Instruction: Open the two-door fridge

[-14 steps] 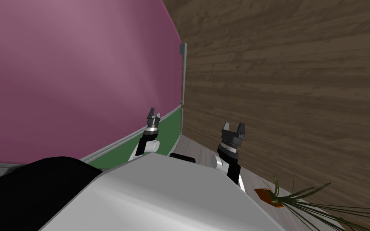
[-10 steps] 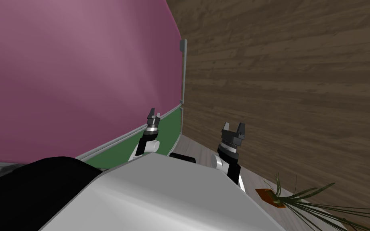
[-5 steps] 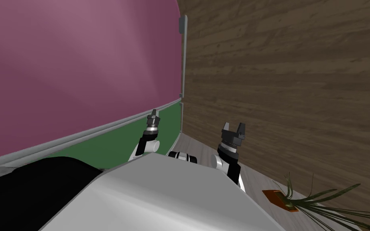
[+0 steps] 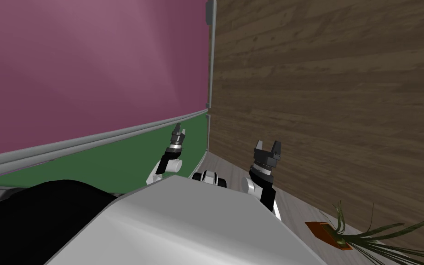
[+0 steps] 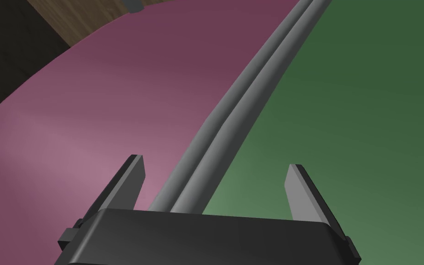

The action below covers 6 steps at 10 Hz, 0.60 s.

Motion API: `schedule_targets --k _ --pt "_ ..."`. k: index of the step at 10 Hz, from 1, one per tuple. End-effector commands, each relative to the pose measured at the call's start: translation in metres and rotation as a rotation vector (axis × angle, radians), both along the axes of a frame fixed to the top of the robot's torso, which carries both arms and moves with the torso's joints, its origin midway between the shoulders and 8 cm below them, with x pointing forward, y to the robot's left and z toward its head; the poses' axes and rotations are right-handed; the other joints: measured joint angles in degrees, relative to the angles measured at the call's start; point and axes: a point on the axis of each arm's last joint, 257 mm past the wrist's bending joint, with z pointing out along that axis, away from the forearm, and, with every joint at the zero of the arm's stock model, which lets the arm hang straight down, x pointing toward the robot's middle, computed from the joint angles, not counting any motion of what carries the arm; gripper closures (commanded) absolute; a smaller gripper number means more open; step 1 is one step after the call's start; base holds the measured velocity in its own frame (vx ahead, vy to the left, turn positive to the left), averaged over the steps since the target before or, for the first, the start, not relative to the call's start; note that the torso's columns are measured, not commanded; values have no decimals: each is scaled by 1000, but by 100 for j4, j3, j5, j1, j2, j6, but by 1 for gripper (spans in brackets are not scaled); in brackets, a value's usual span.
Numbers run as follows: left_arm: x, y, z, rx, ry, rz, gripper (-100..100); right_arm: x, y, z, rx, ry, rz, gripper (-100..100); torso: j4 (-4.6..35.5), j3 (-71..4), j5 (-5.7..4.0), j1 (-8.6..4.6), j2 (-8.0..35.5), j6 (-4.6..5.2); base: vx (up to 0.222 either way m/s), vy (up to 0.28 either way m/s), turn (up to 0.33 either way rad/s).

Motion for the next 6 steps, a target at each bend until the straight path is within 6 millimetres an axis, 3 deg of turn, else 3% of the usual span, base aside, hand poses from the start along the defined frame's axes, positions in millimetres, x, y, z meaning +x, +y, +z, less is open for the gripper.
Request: schedule_targets --k 1,6 --pt "22 0 -7 26 28 -29 -100 0 0 0 0 0 0 0 2 0 1 3 3 0 21 -69 55" --pt "68 13 -21 20 85 -49 -100 0 0 0 0 0 0 0 4 3 4 15 9 1 31 -73 48"
